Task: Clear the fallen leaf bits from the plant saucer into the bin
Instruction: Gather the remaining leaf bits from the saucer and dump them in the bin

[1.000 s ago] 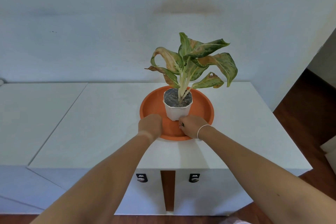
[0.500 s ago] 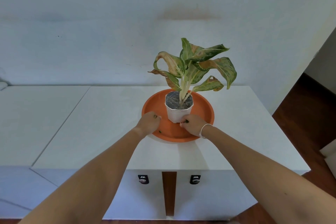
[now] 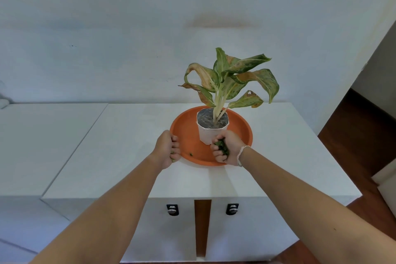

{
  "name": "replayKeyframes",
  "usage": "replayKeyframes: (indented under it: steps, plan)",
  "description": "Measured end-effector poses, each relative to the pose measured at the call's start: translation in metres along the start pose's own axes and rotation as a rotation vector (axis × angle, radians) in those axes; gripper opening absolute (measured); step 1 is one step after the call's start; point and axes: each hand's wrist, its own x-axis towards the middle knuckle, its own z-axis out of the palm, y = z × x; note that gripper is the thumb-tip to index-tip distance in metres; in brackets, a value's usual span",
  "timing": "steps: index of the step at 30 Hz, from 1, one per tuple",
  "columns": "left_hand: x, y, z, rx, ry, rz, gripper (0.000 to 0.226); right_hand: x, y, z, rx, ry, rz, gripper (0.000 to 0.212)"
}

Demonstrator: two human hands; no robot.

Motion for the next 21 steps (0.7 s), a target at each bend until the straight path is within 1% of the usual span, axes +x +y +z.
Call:
replayKeyframes:
  steps: [3, 5, 8, 10, 13, 15, 21]
  plan:
    - [-0.002, -0.001, -0.007, -0.038, 0.000, -0.008, 0.021, 0.001, 0.002, 0.007, -0.054, 0.054, -0.026, 0.026]
    - [-0.005, -0.002, -0.012, -0.050, 0.007, -0.010, 0.022, 0.002, 0.002, 0.014, -0.178, 0.093, -0.062, 0.028]
    - [-0.006, -0.005, -0.018, -0.045, 0.017, -0.020, 0.022, 0.005, 0.002, 0.022, -0.477, 0.135, -0.111, 0.029]
    - [-0.006, -0.007, -0.023, -0.038, 0.021, -0.027, 0.022, 0.009, 0.003, 0.026, -0.705, 0.170, -0.163, 0.034]
    - [-0.006, -0.009, -0.028, -0.042, 0.031, -0.035, 0.021, 0.017, 0.006, 0.028, -0.928, 0.211, -0.288, 0.041]
    - [-0.006, -0.009, -0.032, -0.049, 0.039, -0.039, 0.021, 0.021, 0.007, 0.029, -1.023, 0.215, -0.339, 0.038]
    - [-0.005, -0.011, -0.040, -0.053, 0.058, -0.050, 0.021, 0.035, 0.014, 0.033, -1.216, 0.166, -0.376, 0.027]
